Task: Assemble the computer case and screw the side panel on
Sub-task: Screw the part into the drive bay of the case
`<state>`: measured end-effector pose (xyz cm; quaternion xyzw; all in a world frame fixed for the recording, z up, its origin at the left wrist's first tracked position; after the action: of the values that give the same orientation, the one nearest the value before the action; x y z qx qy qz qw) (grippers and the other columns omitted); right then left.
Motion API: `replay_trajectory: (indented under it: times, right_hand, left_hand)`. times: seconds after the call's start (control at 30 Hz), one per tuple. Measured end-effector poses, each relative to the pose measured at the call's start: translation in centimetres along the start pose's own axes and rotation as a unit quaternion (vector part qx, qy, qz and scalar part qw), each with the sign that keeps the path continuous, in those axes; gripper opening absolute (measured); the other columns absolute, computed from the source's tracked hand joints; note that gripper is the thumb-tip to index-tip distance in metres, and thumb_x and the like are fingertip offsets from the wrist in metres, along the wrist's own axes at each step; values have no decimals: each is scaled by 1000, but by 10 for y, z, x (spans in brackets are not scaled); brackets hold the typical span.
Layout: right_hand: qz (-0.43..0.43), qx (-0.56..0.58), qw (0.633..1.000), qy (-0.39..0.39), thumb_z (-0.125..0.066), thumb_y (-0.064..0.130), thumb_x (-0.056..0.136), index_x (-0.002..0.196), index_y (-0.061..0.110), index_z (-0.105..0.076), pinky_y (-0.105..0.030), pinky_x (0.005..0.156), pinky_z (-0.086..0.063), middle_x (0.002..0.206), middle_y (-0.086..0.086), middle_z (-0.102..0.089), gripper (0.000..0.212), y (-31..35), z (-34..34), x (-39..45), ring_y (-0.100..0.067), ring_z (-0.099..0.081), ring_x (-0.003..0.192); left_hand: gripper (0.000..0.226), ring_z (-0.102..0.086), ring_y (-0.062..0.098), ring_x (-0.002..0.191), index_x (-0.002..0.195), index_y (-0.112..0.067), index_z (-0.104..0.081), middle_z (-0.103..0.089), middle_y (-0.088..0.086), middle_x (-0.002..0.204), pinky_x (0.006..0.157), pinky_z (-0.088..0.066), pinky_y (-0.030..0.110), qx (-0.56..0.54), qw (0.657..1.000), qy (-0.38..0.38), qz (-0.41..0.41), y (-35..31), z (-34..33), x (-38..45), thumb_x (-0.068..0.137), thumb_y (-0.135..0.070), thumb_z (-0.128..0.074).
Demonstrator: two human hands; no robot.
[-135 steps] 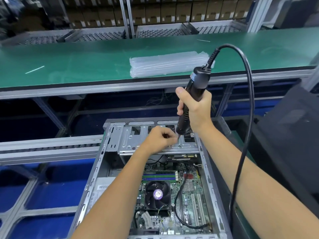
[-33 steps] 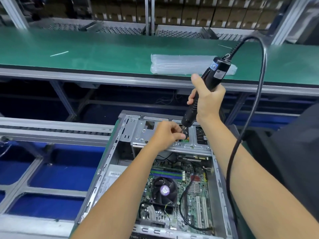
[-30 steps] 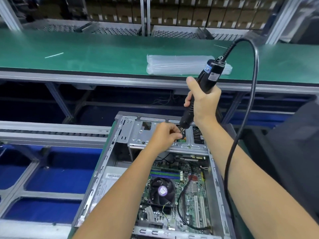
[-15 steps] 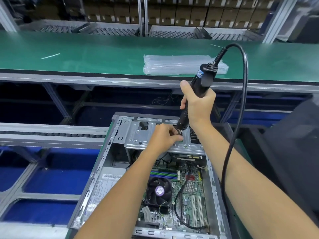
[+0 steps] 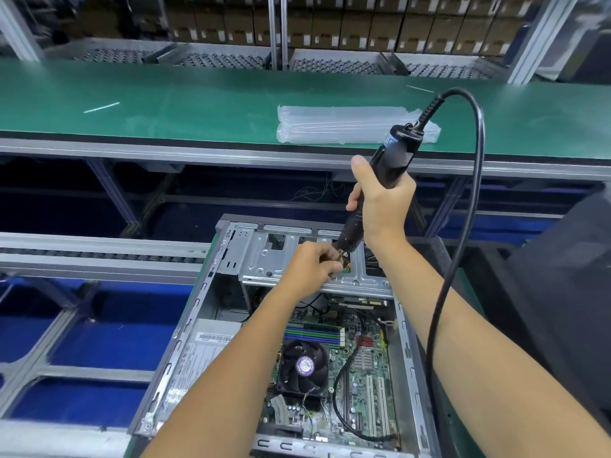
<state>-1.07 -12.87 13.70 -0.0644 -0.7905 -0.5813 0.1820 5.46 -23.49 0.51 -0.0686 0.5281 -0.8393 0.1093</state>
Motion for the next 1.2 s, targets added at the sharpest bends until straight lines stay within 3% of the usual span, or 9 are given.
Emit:
replay_trajectory:
  times: [0.13,0.3,0.47,0.63,0.8,0.93,1.1,1.2]
  right_hand:
    - [-5,-2,1000,6,-71,27,83,84,-4,-60,-27,45,-43,48,-2,-51,33,-2,1,0,-20,-47,38]
    - [-13,0,1000,17,-72,28,83,80,3,-56,-27,45,-43,48,-2,-52,30,-2,-2,1,-20,-48,39]
    - [-35,4,999,24,-73,28,81,81,3,-58,-28,45,-43,48,-3,-52,30,-7,-3,4,-20,-47,39]
    - [-50,25,998,9,-74,25,84,71,17,-60,-28,46,-44,49,-4,-53,20,-9,-2,4,-21,-48,39]
    - [-39,2,999,35,-73,29,81,86,0,-60,-28,46,-43,50,-3,-53,32,-8,-14,1,-21,-48,41]
    - [-16,-2,999,42,-72,28,82,80,3,-59,-27,45,-43,50,-2,-53,28,-4,-18,1,-20,-48,41]
    - [-18,0,999,31,-72,30,82,90,-13,-59,-27,45,-43,49,-2,-52,46,-9,-15,3,-20,-48,40]
    - [-14,-3,999,29,-72,30,82,87,-10,-59,-27,46,-43,48,-1,-52,42,-9,-14,4,-20,-48,40]
  left_hand:
    - [27,-55,4,57,69,-22,-55,-62,-2,74,49,-41,13,4,1000,14,-5,0,-1,-1,86,-2,-63]
    - [33,-60,15,70,64,-27,-59,-68,18,89,70,-54,34,-53,998,29,-22,-2,4,0,80,0,-69]
    - [32,-63,20,73,66,-34,-69,-66,0,74,72,-52,36,-66,997,37,-18,1,3,0,73,-4,-78]
    - [37,-58,17,72,59,-37,-68,-66,23,92,66,-50,33,-85,996,18,-12,-1,9,0,71,-4,-80]
    - [42,-57,15,68,52,-32,-63,-67,14,84,60,-49,27,-94,996,9,1,2,8,1,72,2,-77]
    - [36,-63,19,78,59,-23,-56,-68,-1,82,68,-54,35,-91,996,11,-1,4,8,2,76,5,-72]
    - [39,-60,24,76,56,-27,-58,-66,23,87,72,-54,47,-94,996,-10,3,5,11,3,75,3,-74]
    - [39,-58,22,74,56,-28,-59,-66,23,86,75,-53,46,-96,995,-11,-3,4,12,4,73,3,-75]
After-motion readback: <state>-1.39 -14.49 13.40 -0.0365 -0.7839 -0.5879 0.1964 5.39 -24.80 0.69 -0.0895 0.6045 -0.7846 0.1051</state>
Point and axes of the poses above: each hand's wrist, its own x-axis towards the middle knuckle, its own z-axis out of the back of the hand, y = z × x, the point moved 10 cm from there along x, towards the middle knuckle
